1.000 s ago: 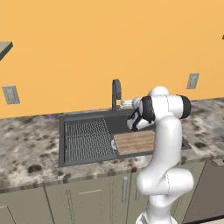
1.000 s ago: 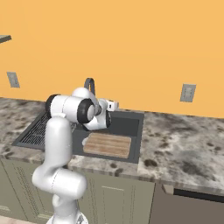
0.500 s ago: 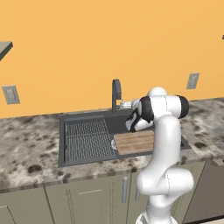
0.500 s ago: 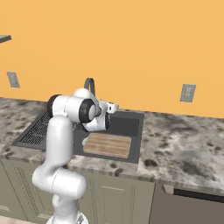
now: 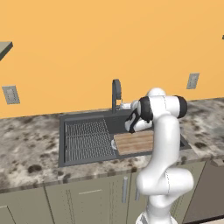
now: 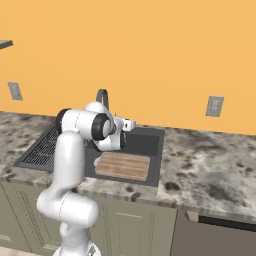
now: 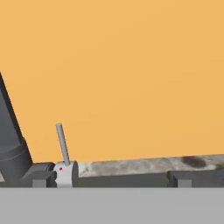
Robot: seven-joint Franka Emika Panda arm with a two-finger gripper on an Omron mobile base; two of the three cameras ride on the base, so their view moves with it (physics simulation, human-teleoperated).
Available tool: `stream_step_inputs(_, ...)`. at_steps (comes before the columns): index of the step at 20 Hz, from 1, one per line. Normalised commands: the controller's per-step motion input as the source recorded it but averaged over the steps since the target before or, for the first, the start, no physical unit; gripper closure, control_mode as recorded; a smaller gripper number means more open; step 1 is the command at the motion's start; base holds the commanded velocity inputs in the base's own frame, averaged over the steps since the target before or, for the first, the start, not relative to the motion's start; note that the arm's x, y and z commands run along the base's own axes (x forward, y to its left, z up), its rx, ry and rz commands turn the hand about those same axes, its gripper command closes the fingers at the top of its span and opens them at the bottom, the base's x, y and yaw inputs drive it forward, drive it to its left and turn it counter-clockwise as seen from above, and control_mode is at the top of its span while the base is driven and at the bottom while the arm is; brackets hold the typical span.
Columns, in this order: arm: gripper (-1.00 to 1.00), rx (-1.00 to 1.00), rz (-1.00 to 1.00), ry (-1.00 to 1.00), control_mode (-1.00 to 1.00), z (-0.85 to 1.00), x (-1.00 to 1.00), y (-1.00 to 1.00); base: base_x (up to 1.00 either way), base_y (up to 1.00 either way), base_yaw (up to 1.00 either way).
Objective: Turn on the sink faucet with hot water and rinse the cutting board for ten seconds, then turn off the faucet. Push the cutting board to reach the water if necessary.
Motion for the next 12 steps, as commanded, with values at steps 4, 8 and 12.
stream_step_inputs(4,-1.0,0.0,0.0,-0.05,-1.0,-0.17,0.04,0.0,0.0,0.0,0.0)
stream_step_inputs(8,-1.0,0.0,0.0,-0.06,-1.0,-0.11,0.1,0.0,0.0,0.0,0.0)
stream_step_inputs(12,-1.0,0.0,0.0,-0.07,-1.0,-0.12,0.15,0.0,0.0,0.0,0.0)
